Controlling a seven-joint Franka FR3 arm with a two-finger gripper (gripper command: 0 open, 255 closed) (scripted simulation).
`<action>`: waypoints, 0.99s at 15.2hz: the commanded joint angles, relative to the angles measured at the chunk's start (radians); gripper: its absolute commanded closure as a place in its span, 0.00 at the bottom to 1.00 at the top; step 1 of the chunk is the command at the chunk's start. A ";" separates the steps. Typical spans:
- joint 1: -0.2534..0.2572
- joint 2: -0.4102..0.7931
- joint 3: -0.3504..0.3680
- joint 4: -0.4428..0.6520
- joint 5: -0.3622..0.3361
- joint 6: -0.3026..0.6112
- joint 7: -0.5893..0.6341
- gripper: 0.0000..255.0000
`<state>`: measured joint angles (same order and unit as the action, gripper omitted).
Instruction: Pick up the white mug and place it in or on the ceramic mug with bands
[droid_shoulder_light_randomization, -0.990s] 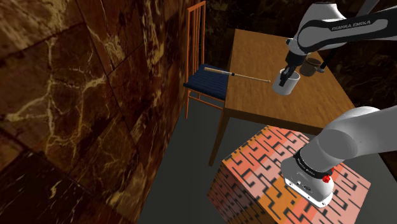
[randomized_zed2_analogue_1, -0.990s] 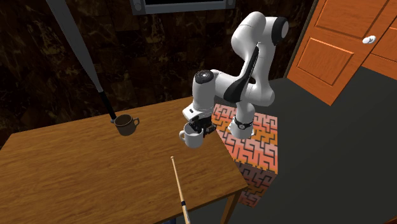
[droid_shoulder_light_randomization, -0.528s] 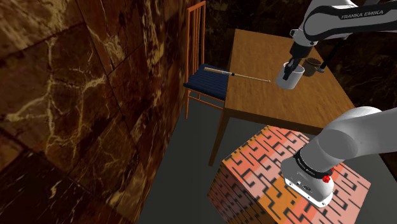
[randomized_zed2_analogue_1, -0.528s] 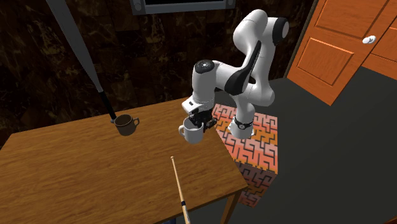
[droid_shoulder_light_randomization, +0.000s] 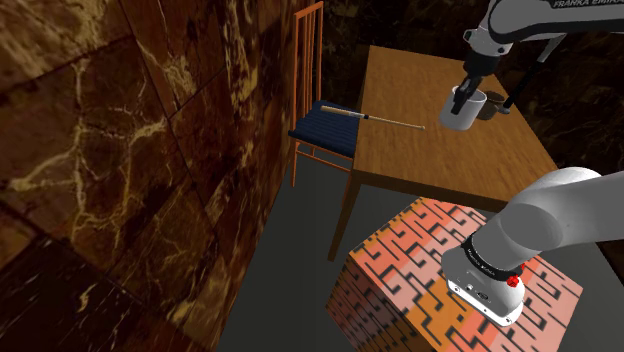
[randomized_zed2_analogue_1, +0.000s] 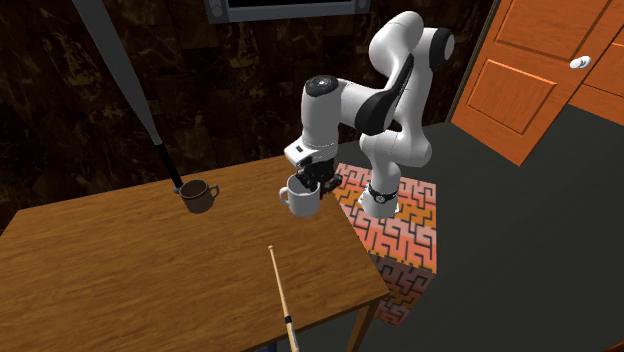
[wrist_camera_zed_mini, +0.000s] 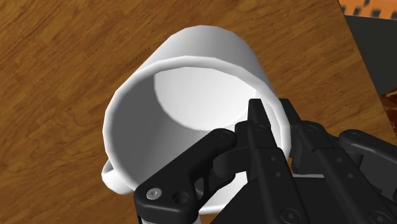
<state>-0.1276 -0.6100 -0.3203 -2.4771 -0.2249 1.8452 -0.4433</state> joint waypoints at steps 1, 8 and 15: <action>0.001 -0.006 0.005 0.022 0.003 -0.028 -0.001 1.00; -0.006 0.030 -0.028 0.118 -0.004 -0.081 -0.053 1.00; -0.024 0.203 -0.177 0.287 -0.014 -0.054 -0.231 1.00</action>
<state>-0.1500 -0.4342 -0.4756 -2.2218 -0.2404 1.7917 -0.6450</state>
